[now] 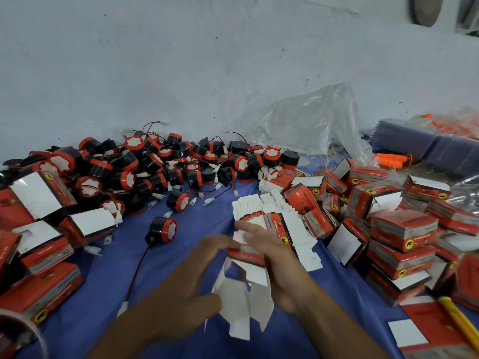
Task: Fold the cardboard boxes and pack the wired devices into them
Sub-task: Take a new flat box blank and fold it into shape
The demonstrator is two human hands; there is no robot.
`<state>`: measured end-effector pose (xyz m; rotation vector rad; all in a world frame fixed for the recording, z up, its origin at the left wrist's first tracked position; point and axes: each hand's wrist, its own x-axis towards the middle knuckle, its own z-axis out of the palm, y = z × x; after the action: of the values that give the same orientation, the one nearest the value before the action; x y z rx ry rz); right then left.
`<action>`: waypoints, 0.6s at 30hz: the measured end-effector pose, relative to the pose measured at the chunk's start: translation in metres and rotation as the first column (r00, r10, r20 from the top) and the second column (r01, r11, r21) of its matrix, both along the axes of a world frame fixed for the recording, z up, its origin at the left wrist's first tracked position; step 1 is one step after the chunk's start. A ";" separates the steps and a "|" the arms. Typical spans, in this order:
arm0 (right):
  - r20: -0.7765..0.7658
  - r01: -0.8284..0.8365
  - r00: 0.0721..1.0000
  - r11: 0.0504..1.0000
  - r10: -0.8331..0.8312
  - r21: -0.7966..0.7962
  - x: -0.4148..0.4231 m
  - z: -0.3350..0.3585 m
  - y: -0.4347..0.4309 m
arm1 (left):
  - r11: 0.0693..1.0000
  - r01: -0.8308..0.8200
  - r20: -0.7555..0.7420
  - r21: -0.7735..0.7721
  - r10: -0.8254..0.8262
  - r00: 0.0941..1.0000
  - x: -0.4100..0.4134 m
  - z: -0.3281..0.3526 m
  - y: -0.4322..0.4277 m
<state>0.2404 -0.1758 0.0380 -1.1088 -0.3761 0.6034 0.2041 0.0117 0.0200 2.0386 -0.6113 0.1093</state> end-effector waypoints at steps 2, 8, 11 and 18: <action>-0.089 0.057 0.995 0.992 -0.047 0.113 0.005 0.007 -0.004 | 0.988 -0.154 0.059 -0.028 0.156 0.986 0.000 -0.003 0.003; -0.042 0.027 0.999 0.966 -0.017 0.258 0.002 0.002 -0.001 | 0.907 -0.081 -0.181 -0.414 0.005 0.983 -0.007 -0.006 0.002; -0.151 0.151 0.984 0.897 -0.095 0.416 0.002 -0.001 0.006 | 0.812 -0.156 -0.387 -0.562 -0.091 0.918 -0.005 0.001 -0.006; -0.245 0.207 0.963 0.885 -0.110 0.417 -0.001 -0.004 0.010 | 0.880 -0.100 -0.375 -0.464 -0.092 0.923 -0.007 -0.010 -0.014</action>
<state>0.2397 -0.1659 0.0345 -0.6227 -0.2137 0.4561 0.1970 -0.0022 0.0098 1.5193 -0.2889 -0.1321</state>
